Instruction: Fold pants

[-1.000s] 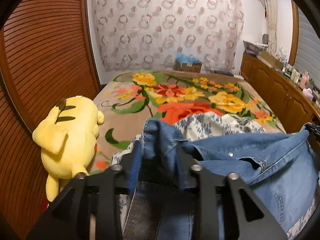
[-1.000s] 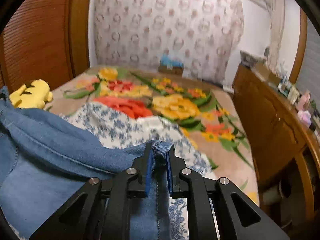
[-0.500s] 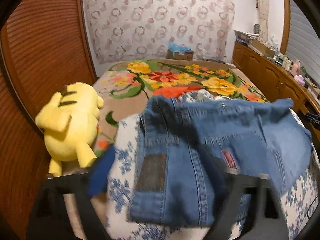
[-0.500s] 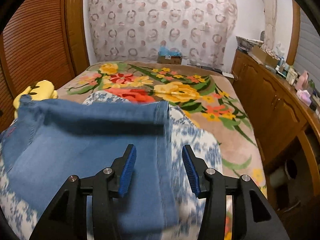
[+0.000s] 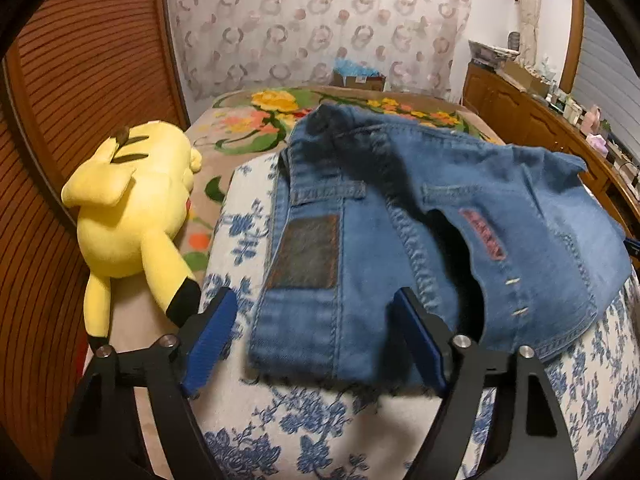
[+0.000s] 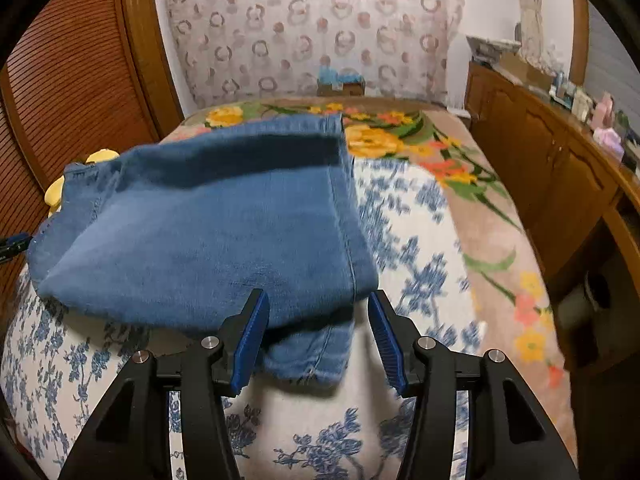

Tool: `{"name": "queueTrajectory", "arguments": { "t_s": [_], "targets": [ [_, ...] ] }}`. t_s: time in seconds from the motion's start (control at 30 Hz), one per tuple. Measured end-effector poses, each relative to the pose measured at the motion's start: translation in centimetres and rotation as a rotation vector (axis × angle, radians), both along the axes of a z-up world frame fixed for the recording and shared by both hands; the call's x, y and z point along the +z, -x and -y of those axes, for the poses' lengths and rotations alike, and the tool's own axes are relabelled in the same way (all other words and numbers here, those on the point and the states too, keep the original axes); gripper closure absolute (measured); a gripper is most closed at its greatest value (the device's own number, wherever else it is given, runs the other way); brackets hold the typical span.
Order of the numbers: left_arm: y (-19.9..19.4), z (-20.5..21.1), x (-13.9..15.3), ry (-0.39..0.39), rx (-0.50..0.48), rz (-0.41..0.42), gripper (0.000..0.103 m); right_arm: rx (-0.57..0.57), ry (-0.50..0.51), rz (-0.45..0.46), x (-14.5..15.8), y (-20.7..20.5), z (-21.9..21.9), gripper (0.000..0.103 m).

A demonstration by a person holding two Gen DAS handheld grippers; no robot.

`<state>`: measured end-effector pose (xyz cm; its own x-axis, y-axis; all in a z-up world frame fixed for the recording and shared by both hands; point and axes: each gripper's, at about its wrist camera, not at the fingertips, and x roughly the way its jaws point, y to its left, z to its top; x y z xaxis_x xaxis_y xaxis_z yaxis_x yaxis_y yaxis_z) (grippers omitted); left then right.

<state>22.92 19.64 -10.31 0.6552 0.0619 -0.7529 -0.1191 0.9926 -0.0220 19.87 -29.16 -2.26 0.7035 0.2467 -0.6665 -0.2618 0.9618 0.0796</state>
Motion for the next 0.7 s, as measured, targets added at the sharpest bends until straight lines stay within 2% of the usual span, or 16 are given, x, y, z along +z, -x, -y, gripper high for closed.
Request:
{"name": "queueTrajectory", "arguments": {
  "t_s": [0.17, 0.33, 0.4, 0.47, 0.53, 0.63, 0.67, 0.7],
  "targets": [
    [0.3, -0.4, -0.9, 0.02, -0.001, -0.016, 0.034, -0.018, -0.016, -0.042, -0.2, -0.5, -0.2, 0.049],
    [0.2, -0.4, -1.3, 0.026, -0.006, -0.021, 0.036, -0.007, 0.001, -0.034, 0.0, -0.8, -0.5, 0.049],
    [0.1, -0.4, -1.5, 0.045, -0.012, -0.021, 0.041, -0.001, -0.003, -0.029, -0.1, -0.8, -0.5, 0.049],
    [0.1, -0.4, -1.6, 0.038, -0.012, -0.021, 0.043, 0.009, -0.007, -0.025, -0.5, -0.6, -0.6, 0.055],
    [0.1, -0.4, -1.6, 0.038, -0.014, -0.019, 0.049, 0.023, 0.003, -0.021, -0.5, -0.5, -0.7, 0.063],
    [0.1, -0.3, -1.6, 0.05, -0.026, -0.012, 0.063, 0.05, 0.012, -0.014, -0.8, -0.3, -1.2, 0.082],
    [0.1, -0.1, -1.6, 0.058, -0.036, -0.01, 0.072, 0.057, 0.007, -0.012, -0.9, -0.3, -1.4, 0.087],
    [0.2, 0.2, -1.5, 0.053, -0.042, -0.005, 0.08, 0.062, 0.002, -0.01, -0.9, -0.3, -1.4, 0.087]
  ]
}}
